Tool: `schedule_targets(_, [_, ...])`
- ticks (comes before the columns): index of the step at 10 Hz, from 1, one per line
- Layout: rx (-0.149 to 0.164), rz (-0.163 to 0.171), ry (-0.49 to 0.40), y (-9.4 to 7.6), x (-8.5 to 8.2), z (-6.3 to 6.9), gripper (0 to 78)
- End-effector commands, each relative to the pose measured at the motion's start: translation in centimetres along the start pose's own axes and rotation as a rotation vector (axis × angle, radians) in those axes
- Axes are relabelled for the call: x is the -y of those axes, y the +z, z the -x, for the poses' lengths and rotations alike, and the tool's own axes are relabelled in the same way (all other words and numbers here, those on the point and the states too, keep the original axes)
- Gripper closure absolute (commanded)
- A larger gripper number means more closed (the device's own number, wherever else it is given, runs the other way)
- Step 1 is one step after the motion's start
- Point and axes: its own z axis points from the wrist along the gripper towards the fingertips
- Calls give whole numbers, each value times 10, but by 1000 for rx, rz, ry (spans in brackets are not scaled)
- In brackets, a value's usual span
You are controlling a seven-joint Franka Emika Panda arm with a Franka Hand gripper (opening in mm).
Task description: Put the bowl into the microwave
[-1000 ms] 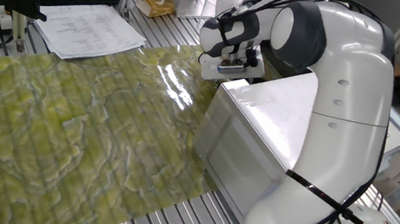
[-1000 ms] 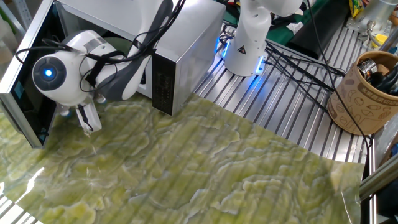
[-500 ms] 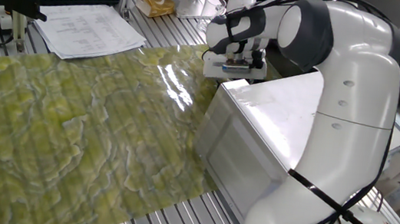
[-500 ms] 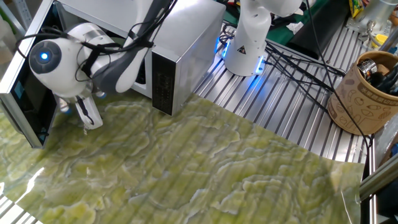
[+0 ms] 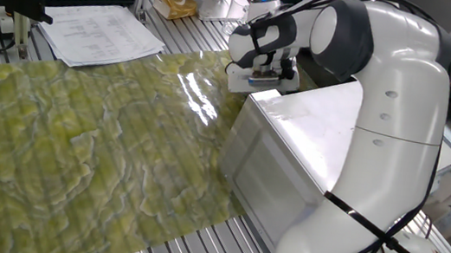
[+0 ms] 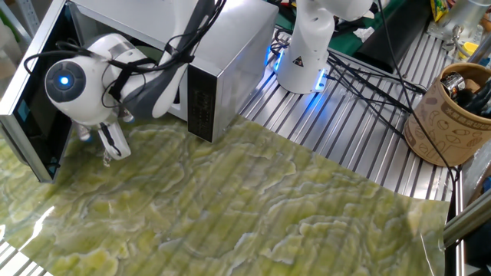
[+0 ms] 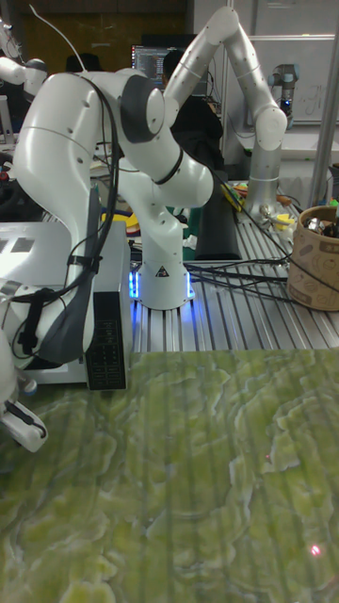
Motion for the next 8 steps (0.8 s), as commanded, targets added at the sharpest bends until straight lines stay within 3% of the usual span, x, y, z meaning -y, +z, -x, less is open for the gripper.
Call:
schedule_targets(1, [-47, 5, -35, 0, 26, -5, 1])
schedule_targets(4, [-61, -2, -16, 4, 29, -16, 1])
schedule_targets(8, [-118, -32, 59, 9, 46, -20, 1])
